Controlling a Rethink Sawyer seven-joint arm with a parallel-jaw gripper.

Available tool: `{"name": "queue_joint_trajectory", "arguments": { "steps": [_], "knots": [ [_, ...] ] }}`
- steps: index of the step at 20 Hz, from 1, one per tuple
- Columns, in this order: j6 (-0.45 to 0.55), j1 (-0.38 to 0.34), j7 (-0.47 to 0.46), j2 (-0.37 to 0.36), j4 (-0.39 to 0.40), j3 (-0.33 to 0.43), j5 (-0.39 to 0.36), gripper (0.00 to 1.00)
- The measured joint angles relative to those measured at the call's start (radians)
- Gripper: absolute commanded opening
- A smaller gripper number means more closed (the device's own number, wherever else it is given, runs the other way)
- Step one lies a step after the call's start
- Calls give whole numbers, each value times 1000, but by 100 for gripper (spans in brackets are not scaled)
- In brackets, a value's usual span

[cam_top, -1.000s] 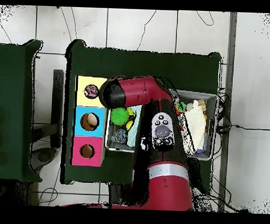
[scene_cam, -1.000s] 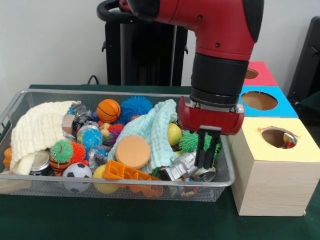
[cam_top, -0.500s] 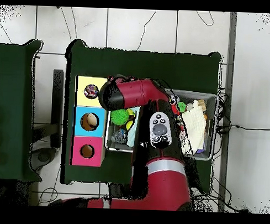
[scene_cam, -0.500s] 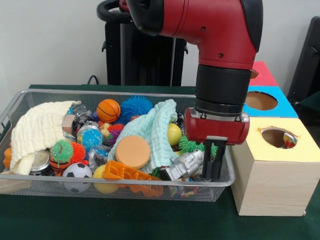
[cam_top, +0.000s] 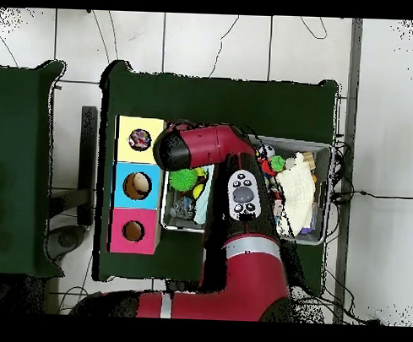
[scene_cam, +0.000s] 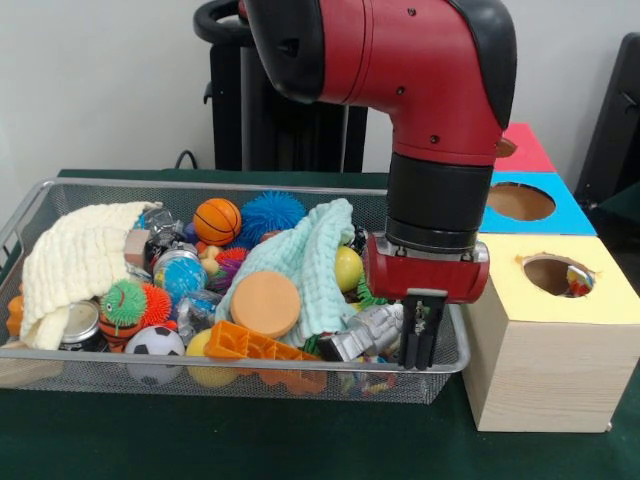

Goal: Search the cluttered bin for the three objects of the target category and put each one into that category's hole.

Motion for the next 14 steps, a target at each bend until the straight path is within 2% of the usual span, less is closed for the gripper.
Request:
{"name": "queue_joint_trajectory", "arguments": {
  "steps": [9, 14],
  "knots": [
    [0, -10, 0, 18, -7, 1, 0, 0],
    [0, -59, 0, 41, -27, 13, 0, 0]
  ]
}}
